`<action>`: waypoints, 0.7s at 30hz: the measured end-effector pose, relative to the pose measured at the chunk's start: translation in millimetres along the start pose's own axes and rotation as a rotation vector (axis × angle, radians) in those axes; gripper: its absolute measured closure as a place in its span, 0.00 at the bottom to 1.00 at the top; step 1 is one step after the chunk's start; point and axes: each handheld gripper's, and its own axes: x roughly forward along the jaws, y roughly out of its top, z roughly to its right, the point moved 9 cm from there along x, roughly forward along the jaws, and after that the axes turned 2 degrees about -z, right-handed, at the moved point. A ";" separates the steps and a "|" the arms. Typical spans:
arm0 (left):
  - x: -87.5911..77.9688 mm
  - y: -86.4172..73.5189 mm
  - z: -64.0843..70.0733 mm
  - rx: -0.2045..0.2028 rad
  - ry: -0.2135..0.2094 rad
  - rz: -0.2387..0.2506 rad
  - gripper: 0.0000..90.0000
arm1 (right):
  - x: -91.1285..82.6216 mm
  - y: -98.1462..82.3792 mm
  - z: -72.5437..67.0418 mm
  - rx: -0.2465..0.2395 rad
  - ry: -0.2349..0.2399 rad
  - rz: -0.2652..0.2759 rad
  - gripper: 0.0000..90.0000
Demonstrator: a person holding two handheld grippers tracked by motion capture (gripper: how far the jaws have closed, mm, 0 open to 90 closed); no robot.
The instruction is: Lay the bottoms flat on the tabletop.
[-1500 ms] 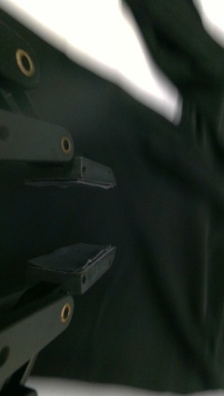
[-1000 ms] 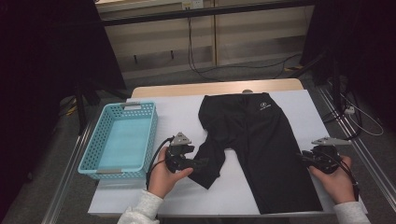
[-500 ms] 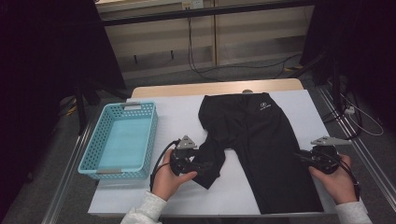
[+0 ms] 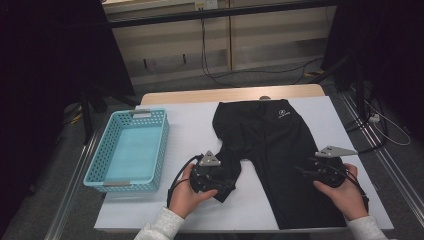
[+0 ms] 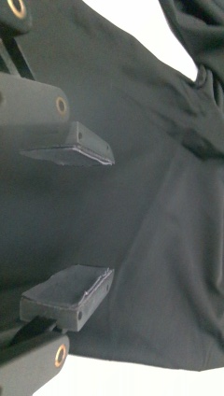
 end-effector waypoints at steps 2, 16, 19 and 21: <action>1.4 -0.4 4.1 0.011 -0.012 -0.011 0.51 | 0.9 1.2 -3.8 -0.008 0.005 -0.001 0.43; 11.2 -7.8 12.9 0.007 -0.016 -0.060 0.88 | 5.1 2.2 -12.9 -0.026 0.021 -0.010 0.42; 10.3 -8.5 11.0 -0.010 -0.024 -0.068 0.96 | 5.2 2.2 -12.9 -0.025 0.024 -0.009 0.42; 10.4 -8.4 10.2 -0.027 -0.030 -0.062 0.97 | 5.3 1.9 -12.5 -0.022 0.024 -0.010 0.41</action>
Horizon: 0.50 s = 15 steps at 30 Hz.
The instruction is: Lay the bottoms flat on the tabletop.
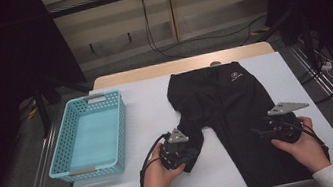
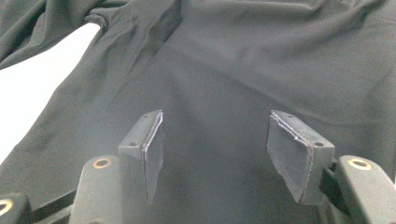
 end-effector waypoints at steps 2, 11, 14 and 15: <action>-1.3 0.9 0.1 -0.002 -0.001 0.004 0.97 | 0.2 0.0 -0.3 0.002 0.004 -0.001 0.41; -33.3 13.8 -12.0 -0.066 -0.019 0.101 0.98 | -0.7 2.0 -2.8 -0.005 0.015 0.008 0.39; -38.4 11.7 -18.9 -0.090 -0.018 0.112 0.98 | -0.5 2.5 -3.6 -0.006 0.017 0.008 0.39; -39.3 11.4 -20.6 -0.097 -0.014 0.116 0.98 | -0.1 3.1 -3.9 -0.005 0.016 0.010 0.38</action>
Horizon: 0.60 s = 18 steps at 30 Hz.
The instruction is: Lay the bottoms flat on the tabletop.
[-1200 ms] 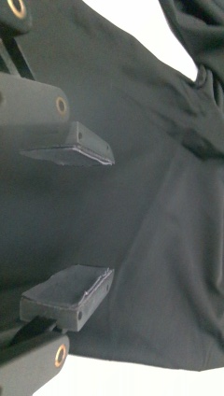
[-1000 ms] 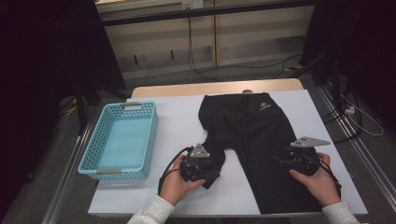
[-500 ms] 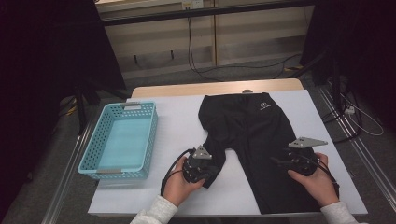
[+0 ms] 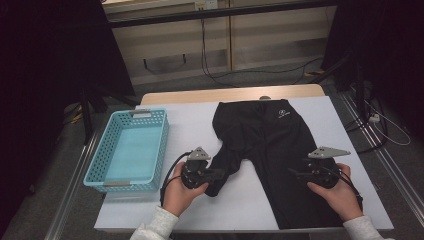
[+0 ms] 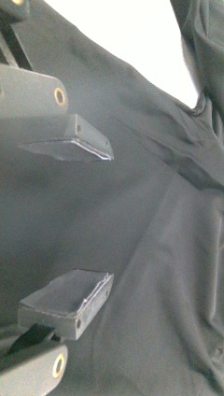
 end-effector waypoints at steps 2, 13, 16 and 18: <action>-1.7 0.3 -1.6 -0.009 -0.003 0.007 0.97 | 0.4 0.7 -0.9 -0.003 0.002 0.000 0.38; -8.0 -0.8 -5.5 -0.010 -0.002 0.004 0.99 | 1.6 2.6 -3.2 -0.011 0.007 0.003 0.35; -13.9 -1.2 -10.3 -0.024 0.008 0.012 0.99 | 0.8 3.3 -3.7 -0.011 0.007 0.007 0.33; -18.5 -1.5 -14.5 -0.033 0.017 0.016 0.99 | 0.6 4.2 -5.2 -0.011 0.014 0.011 0.33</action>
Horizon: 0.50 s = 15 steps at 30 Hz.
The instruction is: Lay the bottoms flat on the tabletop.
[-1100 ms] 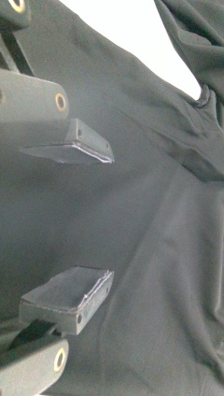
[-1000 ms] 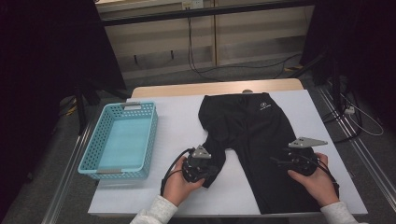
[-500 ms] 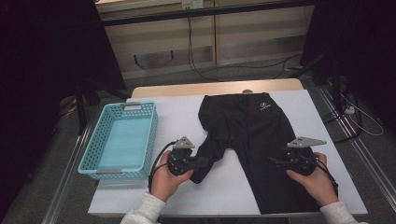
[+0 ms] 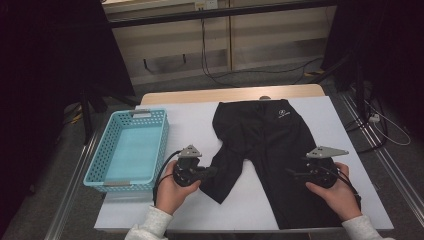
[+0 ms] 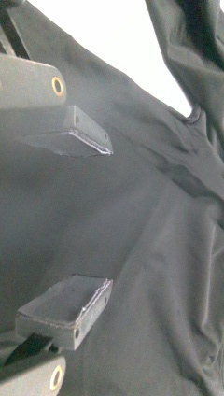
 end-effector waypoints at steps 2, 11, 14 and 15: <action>-3.9 -0.1 -4.8 -0.004 0.020 0.003 0.99 | -0.5 1.4 -2.5 0.000 0.009 0.004 0.32; -20.5 -8.4 -24.8 -0.055 0.071 0.004 0.99 | 1.5 8.2 -16.5 -0.033 0.040 0.021 0.31; -24.2 -11.0 -27.8 -0.061 0.090 0.005 0.99 | 3.6 10.4 -19.5 -0.035 0.049 0.023 0.31; -26.7 -10.7 -28.7 -0.063 0.095 0.010 0.99 | 4.4 11.2 -20.6 -0.040 0.053 0.023 0.31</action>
